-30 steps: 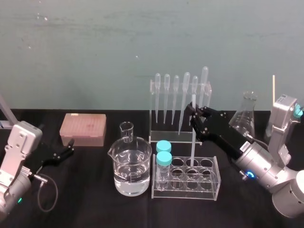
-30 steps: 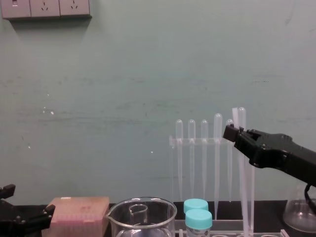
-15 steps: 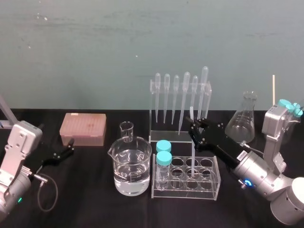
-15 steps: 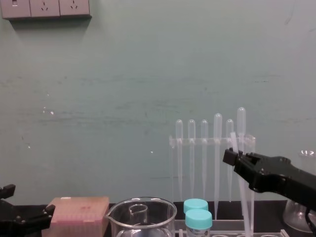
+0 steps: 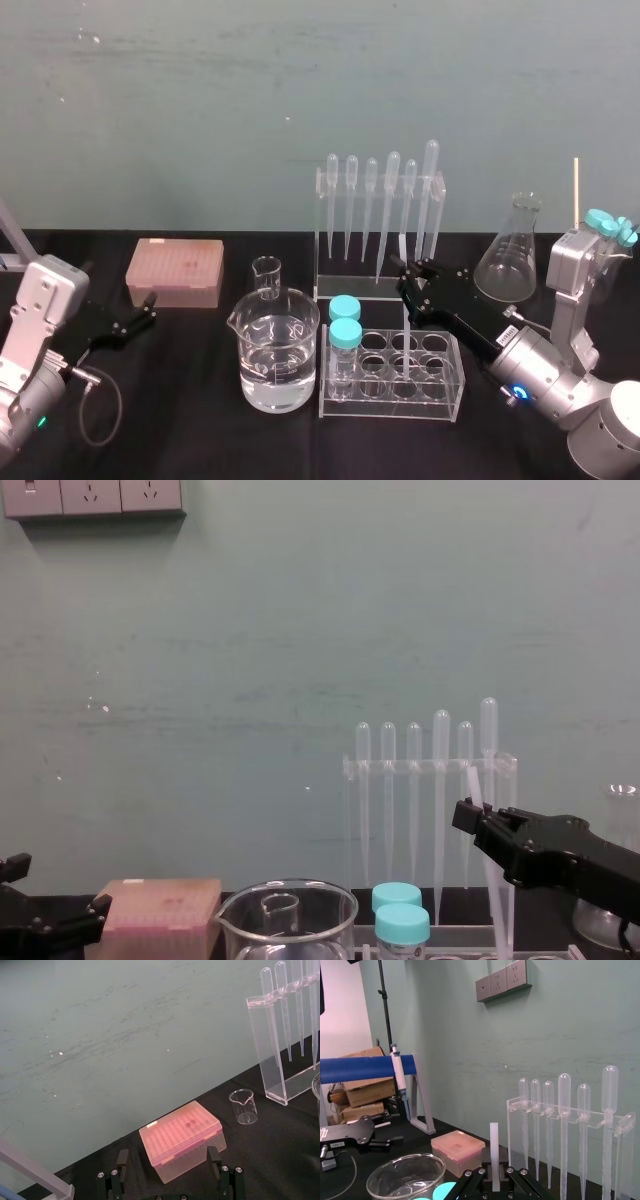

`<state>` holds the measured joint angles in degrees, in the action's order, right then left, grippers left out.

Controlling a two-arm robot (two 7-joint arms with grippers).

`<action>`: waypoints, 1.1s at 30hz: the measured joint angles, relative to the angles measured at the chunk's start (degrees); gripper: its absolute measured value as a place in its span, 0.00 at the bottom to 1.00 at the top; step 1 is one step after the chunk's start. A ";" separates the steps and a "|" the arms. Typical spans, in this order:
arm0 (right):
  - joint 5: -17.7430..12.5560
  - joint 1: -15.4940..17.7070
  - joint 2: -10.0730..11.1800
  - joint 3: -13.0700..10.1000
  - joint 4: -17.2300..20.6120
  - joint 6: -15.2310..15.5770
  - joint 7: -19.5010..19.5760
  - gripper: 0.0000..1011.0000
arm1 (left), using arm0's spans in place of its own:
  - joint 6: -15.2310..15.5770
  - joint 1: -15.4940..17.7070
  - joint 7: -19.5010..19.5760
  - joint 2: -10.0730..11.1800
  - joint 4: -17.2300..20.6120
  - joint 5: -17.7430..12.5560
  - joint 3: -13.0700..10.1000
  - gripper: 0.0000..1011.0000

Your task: Pick up the stirring rod with one hand, then place it down.

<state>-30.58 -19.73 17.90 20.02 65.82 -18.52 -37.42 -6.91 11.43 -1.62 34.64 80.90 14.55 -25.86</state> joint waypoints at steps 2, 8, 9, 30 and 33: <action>0.00 0.00 0.01 0.00 0.00 0.00 0.00 0.07 | 0.00 0.00 0.00 0.00 0.00 0.00 0.00 0.99; -0.02 -0.02 0.02 0.00 0.00 0.01 -0.01 0.13 | 0.00 0.00 0.00 0.00 0.00 0.00 0.00 0.99; -0.02 -0.03 0.03 0.00 0.00 0.01 -0.01 0.16 | 0.00 0.00 0.00 0.00 0.00 0.00 0.00 0.99; -0.08 -0.04 0.04 0.00 0.00 0.00 -0.03 0.82 | 0.00 0.00 0.00 0.00 0.00 0.00 0.00 0.99; 0.04 0.03 0.04 -0.07 0.11 0.00 0.28 0.90 | 0.00 0.00 0.00 0.00 0.00 0.00 0.00 0.99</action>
<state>-30.54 -19.70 17.94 19.95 65.93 -18.52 -37.15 -6.91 11.43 -1.62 34.64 80.90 14.55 -25.86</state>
